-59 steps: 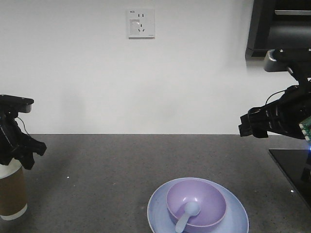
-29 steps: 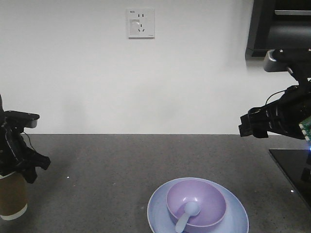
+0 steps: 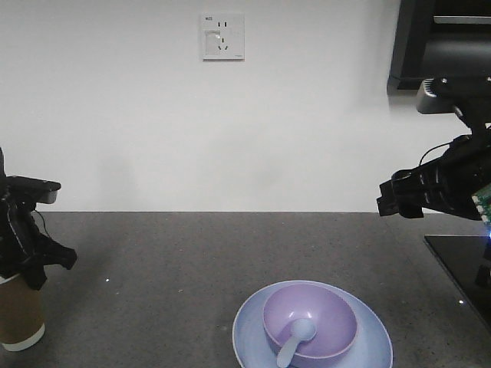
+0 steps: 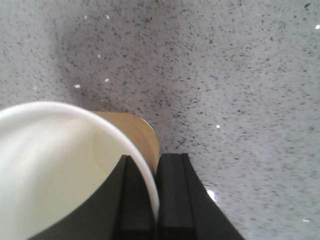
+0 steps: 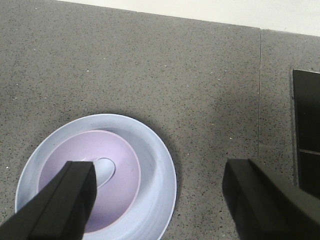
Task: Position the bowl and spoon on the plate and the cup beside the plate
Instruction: 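Carry the paper cup beside the plate and set it down with the left gripper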
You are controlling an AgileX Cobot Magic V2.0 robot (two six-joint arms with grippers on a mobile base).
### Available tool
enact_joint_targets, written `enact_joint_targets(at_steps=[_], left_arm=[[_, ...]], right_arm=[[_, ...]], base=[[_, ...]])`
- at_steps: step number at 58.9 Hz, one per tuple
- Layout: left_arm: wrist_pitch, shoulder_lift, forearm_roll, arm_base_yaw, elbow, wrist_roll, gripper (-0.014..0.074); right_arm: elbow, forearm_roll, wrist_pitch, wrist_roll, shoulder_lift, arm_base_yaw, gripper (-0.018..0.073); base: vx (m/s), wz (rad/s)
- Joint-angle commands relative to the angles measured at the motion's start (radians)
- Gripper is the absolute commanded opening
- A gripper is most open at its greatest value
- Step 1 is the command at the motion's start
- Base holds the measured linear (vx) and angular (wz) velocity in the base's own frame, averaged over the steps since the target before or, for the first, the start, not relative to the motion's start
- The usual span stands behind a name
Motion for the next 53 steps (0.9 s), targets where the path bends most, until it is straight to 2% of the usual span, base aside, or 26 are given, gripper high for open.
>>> enact_joint_targets(at_steps=[1, 9, 20, 27, 37, 53], left_arm=[[0.012, -0.06, -0.057, -0.005, -0.084, -0.02, -0.0003], [0.012, -0.065, -0.086, -0.059, -0.19, -0.024, -0.0001], [0.012, -0.06, -0.087, -0.18, -0.299, -0.036, 0.0], [0.012, -0.047, -0.088, -0.27, -0.308, -0.033, 0.0], [0.012, -0.01, -0.088, -0.368, -0.308, -0.037, 0.0], [0.012, 0.058, -0.086, -0.473, -0.308, -0.05, 0.0]], right_arm=[[-0.028, -0.012, -0.064, 0.001, -0.025, -0.002, 0.0578], [-0.028, -0.012, -0.064, 0.001, -0.025, -0.002, 0.0578], [-0.028, -0.012, -0.063, 0.001, -0.025, -0.002, 0.0578], [-0.028, -0.012, -0.063, 0.001, -0.025, -0.002, 0.0578], [-0.028, -0.012, -0.061, 0.001, -0.025, -0.002, 0.0578], [-0.028, -0.016, -0.051, 0.001, -0.025, -0.002, 0.0578]], base=[[0.0, 0.0], [0.0, 0.0], [0.0, 0.0], [0.0, 0.0], [0.0, 0.0], [0.0, 0.0]])
